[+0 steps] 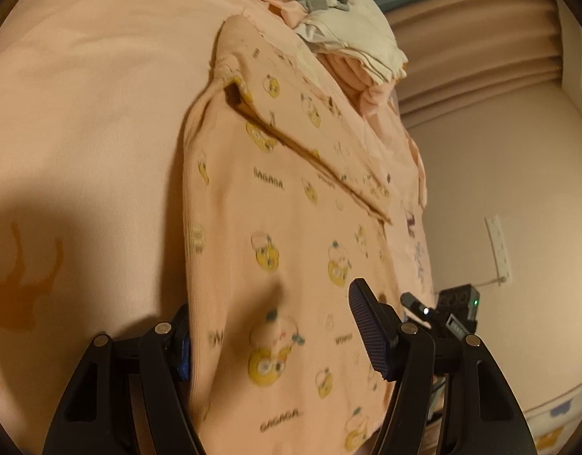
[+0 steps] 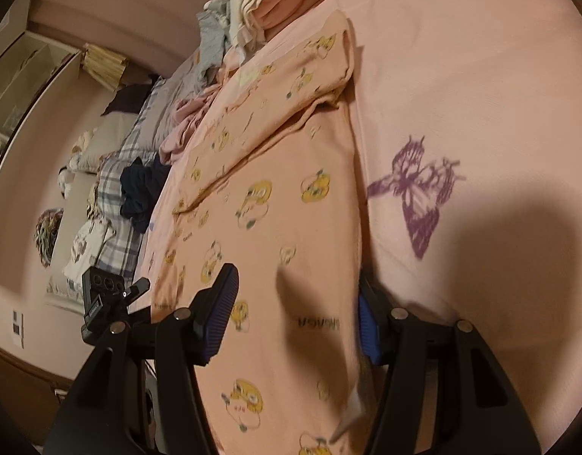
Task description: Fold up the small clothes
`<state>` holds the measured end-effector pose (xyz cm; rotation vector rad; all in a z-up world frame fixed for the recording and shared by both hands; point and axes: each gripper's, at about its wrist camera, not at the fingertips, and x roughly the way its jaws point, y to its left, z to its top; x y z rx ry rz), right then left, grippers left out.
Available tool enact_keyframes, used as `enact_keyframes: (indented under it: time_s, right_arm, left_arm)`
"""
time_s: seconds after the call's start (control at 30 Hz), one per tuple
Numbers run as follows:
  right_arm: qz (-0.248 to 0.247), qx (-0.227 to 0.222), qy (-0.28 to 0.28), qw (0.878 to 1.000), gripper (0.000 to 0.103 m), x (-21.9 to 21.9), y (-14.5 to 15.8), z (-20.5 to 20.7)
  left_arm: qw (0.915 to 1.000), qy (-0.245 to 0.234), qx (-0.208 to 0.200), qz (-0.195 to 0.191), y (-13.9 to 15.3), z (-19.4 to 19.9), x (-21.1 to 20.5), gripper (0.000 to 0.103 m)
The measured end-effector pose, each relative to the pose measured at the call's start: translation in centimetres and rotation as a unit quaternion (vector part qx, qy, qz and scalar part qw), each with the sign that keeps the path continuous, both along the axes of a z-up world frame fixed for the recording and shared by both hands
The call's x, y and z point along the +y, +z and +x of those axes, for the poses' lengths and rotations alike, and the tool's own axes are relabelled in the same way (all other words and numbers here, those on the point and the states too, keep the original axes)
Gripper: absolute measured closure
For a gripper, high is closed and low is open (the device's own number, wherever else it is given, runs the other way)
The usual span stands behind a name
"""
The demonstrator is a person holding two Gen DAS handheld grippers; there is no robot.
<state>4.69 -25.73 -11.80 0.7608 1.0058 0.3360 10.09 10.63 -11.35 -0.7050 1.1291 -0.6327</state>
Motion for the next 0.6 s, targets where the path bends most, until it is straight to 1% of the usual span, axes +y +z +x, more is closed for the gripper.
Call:
enact_keyframes:
  time_s: [0.27,0.43,0.5,0.6]
  right_arm:
    - [0.014,0.006,0.020,1.000,0.049,0.1,-0.1,-3.9]
    - [0.011,0.011,0.029,0.999,0.049,0.5,0.0,-6.2]
    - [0.011,0.011,0.027,1.000,0.051,0.6,-0.1,-6.7]
    - [0.004,0.008,0.022,1.000,0.058,0.7,-0.4,-7.1]
  left_arm:
    - [0.9999,-0.010,-0.003,0.014,0.5,-4.1,0.8,0.037]
    - [1.0000,-0.002,0.004,0.007,0.3,-6.0,1.3,0.037]
    - [0.9999,0.004,0.005,0.011,0.2,-6.5,1.4,0.037]
    - [0.9998,0.008,0.002,0.015,0.1,-6.5,1.2,0.037]
